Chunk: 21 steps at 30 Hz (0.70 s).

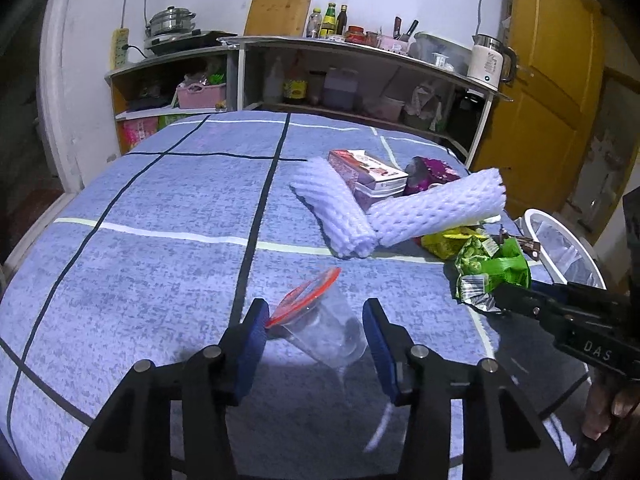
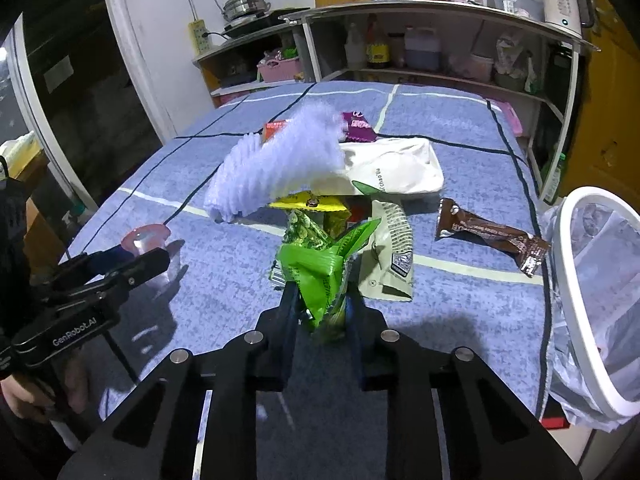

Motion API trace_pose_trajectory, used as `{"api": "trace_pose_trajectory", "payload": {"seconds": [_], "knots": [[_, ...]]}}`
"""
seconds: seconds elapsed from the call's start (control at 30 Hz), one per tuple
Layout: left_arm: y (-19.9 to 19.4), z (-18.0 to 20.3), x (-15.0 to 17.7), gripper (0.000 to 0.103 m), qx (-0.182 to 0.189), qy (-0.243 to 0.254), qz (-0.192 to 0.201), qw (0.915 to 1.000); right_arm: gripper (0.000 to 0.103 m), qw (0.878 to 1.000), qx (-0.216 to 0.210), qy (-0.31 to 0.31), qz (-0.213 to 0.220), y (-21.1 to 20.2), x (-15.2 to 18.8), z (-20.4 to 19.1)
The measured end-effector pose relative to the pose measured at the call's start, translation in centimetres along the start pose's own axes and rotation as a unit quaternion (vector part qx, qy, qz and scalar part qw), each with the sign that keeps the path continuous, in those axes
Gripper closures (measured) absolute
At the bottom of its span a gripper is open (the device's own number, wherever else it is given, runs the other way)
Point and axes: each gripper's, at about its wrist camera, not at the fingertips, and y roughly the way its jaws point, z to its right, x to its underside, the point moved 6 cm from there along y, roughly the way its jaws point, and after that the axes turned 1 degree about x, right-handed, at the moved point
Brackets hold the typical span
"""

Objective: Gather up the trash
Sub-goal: 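Carry the cup and snack bag over the trash bin and open both tools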

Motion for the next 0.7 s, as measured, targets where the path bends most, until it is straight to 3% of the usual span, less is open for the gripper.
{"api": "trace_pose_trajectory", "payload": {"seconds": [0.27, 0.7], "knots": [[-1.6, 2.1, -0.3, 0.057, 0.018, 0.012, 0.012, 0.9997, 0.081, 1.0, 0.001, 0.005, 0.016, -2.3, 0.7, 0.2], [-3.4, 8.3, -1.5, 0.059, 0.067, 0.053, 0.028, 0.996, 0.081, 0.997, 0.028, 0.041, 0.052, -7.1, 1.7, 3.6]]}}
